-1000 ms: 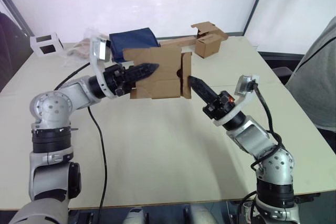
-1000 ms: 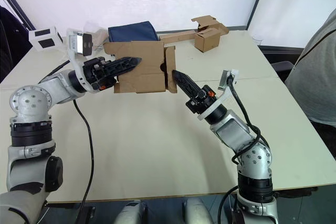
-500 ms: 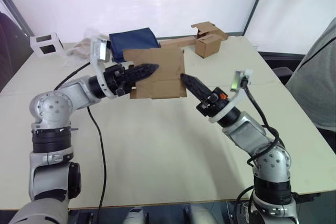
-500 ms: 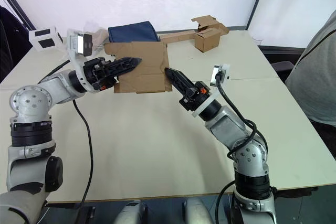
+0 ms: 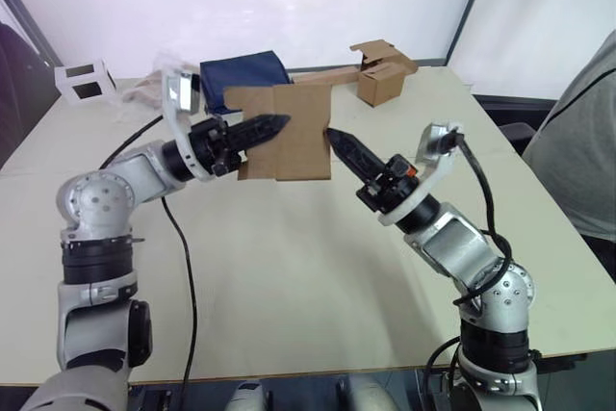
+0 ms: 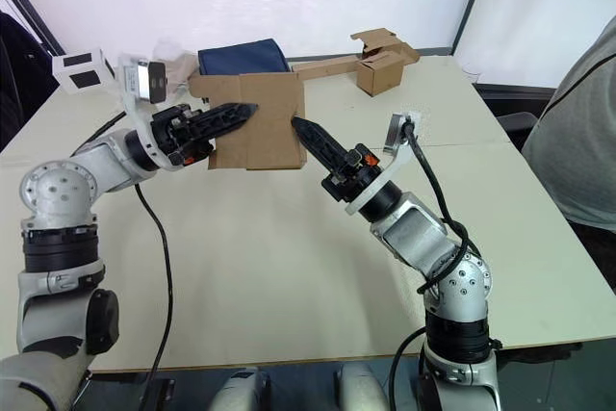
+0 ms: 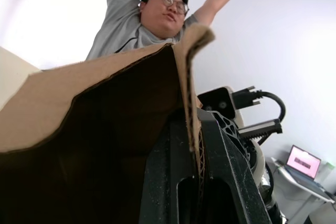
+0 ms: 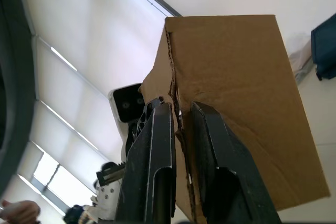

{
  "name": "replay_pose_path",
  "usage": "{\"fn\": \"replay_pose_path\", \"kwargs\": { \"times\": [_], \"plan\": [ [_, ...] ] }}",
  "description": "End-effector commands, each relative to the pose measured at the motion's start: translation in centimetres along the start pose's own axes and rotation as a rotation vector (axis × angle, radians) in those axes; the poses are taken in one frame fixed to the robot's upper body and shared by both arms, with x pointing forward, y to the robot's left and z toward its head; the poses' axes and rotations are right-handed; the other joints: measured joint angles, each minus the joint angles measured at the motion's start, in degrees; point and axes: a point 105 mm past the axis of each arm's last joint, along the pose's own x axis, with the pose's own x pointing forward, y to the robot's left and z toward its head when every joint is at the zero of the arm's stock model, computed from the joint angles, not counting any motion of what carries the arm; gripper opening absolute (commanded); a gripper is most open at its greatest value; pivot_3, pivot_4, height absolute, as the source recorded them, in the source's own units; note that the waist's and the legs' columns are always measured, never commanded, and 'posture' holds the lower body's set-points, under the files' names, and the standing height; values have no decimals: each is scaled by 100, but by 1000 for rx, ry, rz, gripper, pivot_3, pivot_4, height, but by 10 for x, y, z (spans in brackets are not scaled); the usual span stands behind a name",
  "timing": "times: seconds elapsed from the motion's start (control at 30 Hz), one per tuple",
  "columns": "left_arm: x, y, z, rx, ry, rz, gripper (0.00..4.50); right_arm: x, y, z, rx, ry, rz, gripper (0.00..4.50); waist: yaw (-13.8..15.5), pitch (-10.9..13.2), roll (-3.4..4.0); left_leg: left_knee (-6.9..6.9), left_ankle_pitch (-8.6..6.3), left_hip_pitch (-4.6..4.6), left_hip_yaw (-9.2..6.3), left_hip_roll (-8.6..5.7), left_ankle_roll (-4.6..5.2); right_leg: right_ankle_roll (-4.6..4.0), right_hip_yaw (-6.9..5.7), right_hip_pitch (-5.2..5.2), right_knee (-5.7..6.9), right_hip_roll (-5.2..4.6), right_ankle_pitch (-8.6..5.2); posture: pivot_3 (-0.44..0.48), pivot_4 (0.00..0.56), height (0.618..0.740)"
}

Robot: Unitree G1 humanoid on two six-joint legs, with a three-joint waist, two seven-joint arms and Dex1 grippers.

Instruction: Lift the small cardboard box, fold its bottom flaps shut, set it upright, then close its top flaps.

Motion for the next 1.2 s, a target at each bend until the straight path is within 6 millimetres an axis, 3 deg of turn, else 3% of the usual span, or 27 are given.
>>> {"fn": "replay_pose_path", "kwargs": {
  "times": [0.03, 0.23, 0.3, 0.37, 0.5, 0.8, 0.97, 1.07, 1.2],
  "plan": [
    [5, -8, 8, 46, -23, -20, 0, 0, 20, 10, 13, -23, 96, 549, 2, 0, 0, 0, 0, 0, 0, 0, 0, 0, 0, 0, -1, 0, 0, 0, 150, 740],
    [6, -8, 12, 54, -36, -19, 0, -16, 8, 29, 20, -103, 43, 549, -1, 0, 0, 0, 0, 0, 0, 0, 0, 0, 0, 1, -1, 1, 0, 0, 150, 740],
    [6, -8, 12, 56, -36, -19, 0, -22, -5, 37, 55, -146, -15, 549, -1, 0, 0, 0, 0, 0, 0, 0, 0, 0, 0, 1, -1, 1, 0, 0, 150, 740],
    [6, -8, 14, 59, -37, -19, 0, -24, -13, 37, 51, -146, -56, 22, -2, 0, 0, 0, 0, 0, 1, 0, 0, 0, 0, 1, -1, 1, 0, 0, 150, 740],
    [7, -7, 15, 62, -36, -21, 0, -17, -10, 31, 31, -107, -40, 3, -3, 0, 0, -1, 0, 0, 1, 0, 0, 0, 0, 0, -1, 3, 0, 0, 150, 740],
    [12, -6, 11, 43, -25, -34, 0, 8, 13, -5, -38, 94, 83, 3, 3, 0, 0, -1, 0, 0, 1, 0, 0, 0, 0, 0, -1, 2, 0, 0, 150, 740],
    [13, -6, 11, 45, -24, -36, 0, 3, 8, 9, -51, 49, 57, 3, 7, 0, 0, -1, 0, -1, 1, -1, 0, 0, 0, 0, -3, 1, 0, 0, 150, 740],
    [13, -6, 10, 55, -13, -27, 0, -17, 4, 29, -113, -7, -6, 3, 21, 0, 0, 0, 0, -1, 1, -1, 0, 0, 0, 1, -3, 1, 0, 0, 150, 740],
    [18, 3, 1, 108, 84, 35, 0, -39, -2, 42, -152, -47, -81, 3, 43, 0, -1, 0, 0, -3, 1, -1, 1, 0, 0, 2, -8, 1, 0, 0, 150, 740]
  ]
}}
